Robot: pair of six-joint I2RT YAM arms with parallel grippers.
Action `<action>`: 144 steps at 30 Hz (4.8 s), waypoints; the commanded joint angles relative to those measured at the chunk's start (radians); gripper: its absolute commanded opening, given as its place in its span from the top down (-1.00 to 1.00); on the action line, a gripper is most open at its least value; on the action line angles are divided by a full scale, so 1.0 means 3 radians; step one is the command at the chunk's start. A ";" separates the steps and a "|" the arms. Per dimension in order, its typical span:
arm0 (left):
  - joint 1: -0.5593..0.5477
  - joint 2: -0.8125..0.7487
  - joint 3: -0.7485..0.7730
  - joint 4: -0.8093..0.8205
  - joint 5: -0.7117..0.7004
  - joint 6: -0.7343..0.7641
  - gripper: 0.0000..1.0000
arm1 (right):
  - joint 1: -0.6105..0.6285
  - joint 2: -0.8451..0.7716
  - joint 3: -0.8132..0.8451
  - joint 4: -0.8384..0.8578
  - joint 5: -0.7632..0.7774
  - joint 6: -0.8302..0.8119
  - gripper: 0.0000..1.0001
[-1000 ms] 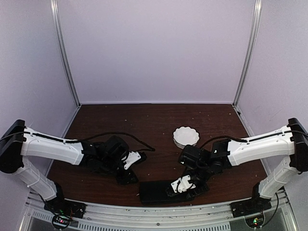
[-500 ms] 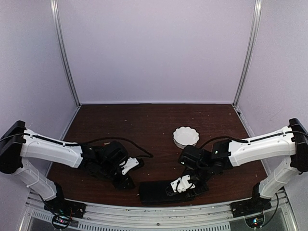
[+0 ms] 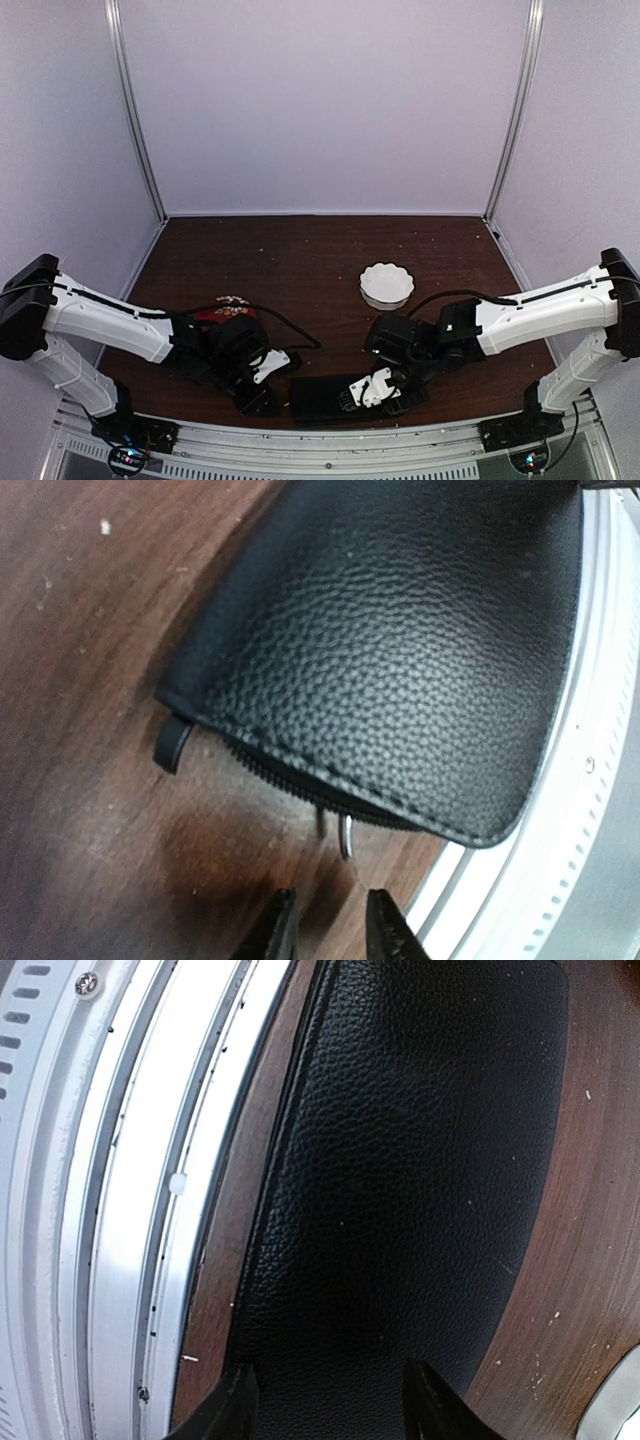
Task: Sort the hair-cutting tools
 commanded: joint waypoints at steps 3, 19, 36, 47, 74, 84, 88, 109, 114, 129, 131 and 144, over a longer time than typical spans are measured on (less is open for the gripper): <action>0.0004 0.0222 0.0082 0.0265 0.0117 -0.0018 0.58 | 0.0070 0.0036 -0.0016 0.0163 0.0258 0.0094 0.00; 0.0007 0.0373 0.0290 0.0340 0.0005 0.0220 1.00 | 0.0116 0.0002 0.0000 0.0070 0.0060 0.0092 -0.08; 0.0055 0.0522 0.0404 0.0590 -0.0006 0.0278 0.54 | 0.0103 0.0036 0.0032 0.0114 0.0190 0.0291 -0.35; 0.0126 -0.0246 0.0241 -0.0007 -0.0002 0.0367 0.21 | 0.0076 -0.0250 0.0071 -0.0140 0.0232 0.0205 -0.35; 0.0178 0.0559 0.0238 0.0499 0.0175 -0.0016 0.70 | 0.0576 0.0084 0.0036 0.0147 0.0618 0.0539 -0.36; 0.0178 0.0544 0.0232 0.0618 0.0137 0.0012 0.76 | 0.0586 0.0232 0.0167 0.0119 0.1091 0.0615 -0.08; 0.0177 0.0536 0.0233 0.0635 0.0103 0.0017 0.78 | 0.0580 0.0225 0.0219 0.0096 0.1226 0.0617 0.35; 0.0233 0.0131 0.0220 0.0609 -0.0512 0.0105 1.00 | -0.0043 0.0146 0.0679 -0.0290 0.0688 0.0598 1.00; 0.0278 -0.0002 0.0135 0.0524 -0.0753 -0.0018 0.83 | -0.0053 0.0151 0.0671 -0.0287 0.0676 0.0566 1.00; 0.0405 0.0416 0.0260 0.0839 -0.0491 -0.0218 1.00 | -0.0070 0.0177 0.0737 -0.0295 0.0675 0.0586 1.00; 0.0403 0.0445 0.0293 0.0871 -0.0465 -0.0202 1.00 | -0.0070 0.0182 0.0741 -0.0293 0.0672 0.0585 1.00; 0.0408 0.0730 0.0629 0.0959 -0.0238 -0.0102 1.00 | -0.0073 0.0195 0.0759 -0.0278 0.0628 0.0601 1.00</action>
